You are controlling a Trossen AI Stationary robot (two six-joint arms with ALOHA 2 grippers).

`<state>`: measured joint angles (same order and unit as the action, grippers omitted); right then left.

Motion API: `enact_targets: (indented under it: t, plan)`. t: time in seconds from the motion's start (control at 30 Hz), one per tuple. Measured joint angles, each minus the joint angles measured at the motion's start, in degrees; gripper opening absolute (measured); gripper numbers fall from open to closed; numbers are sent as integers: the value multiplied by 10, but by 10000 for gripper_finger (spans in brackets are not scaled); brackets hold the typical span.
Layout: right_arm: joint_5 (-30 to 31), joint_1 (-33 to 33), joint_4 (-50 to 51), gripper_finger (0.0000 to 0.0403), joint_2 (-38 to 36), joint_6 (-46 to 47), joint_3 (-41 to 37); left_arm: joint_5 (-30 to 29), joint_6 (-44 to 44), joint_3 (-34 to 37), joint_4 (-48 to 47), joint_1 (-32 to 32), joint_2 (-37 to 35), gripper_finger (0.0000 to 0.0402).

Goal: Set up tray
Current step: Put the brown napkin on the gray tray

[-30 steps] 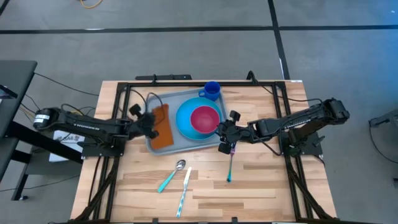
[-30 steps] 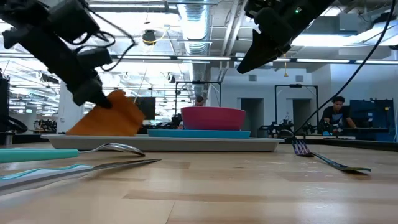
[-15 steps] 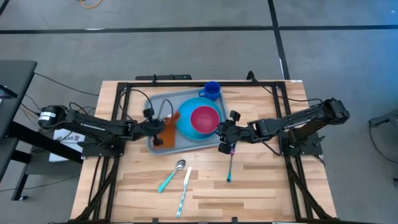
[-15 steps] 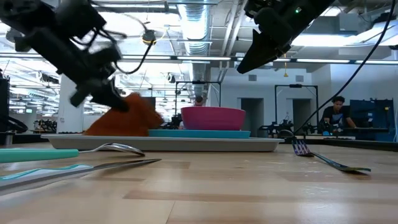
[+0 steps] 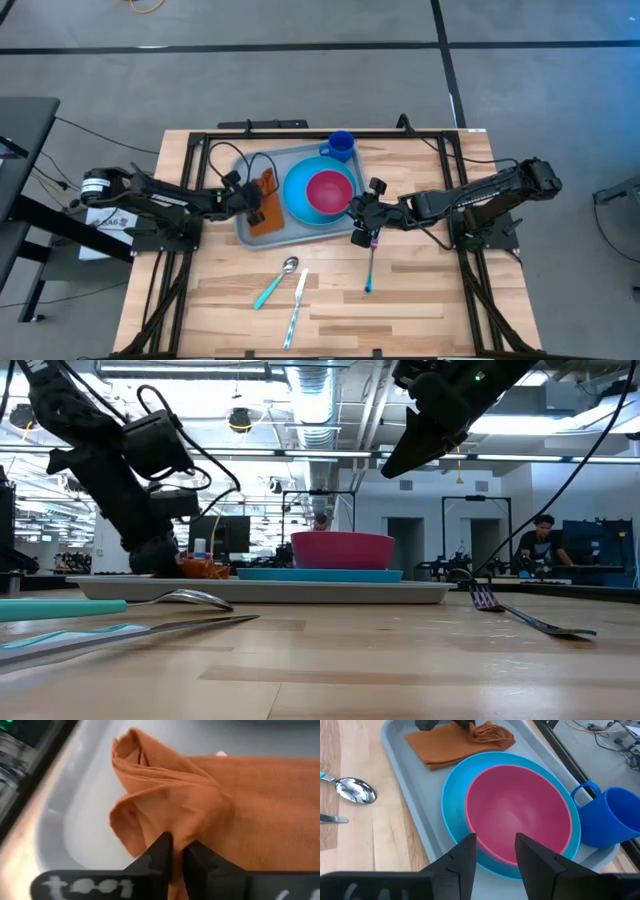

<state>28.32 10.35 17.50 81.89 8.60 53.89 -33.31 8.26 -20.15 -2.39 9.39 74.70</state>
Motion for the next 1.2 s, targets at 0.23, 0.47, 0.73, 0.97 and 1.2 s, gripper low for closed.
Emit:
enact_targets:
  t: [0.23, 0.47, 0.73, 0.97, 1.2]
  plan:
    - [0, 0, 0, 127, 0, 0, 0, -17, -4, -10, -9, 0, -14, 73]
    - [-1, 1, 0, 127, 0, 0, 0, -82, -48, -60, -74, 0, -36, 109]
    - [-15, 1, 0, 127, 0, 0, 0, -111, 18, -91, -149, 37, -34, 125]
    - [-15, 1, 1, 127, 0, 0, 0, -125, -1, -91, -163, 59, -34, 124]
    - [-15, 1, 1, 127, 0, 0, 0, -98, -10, -109, -160, 79, -36, 124]
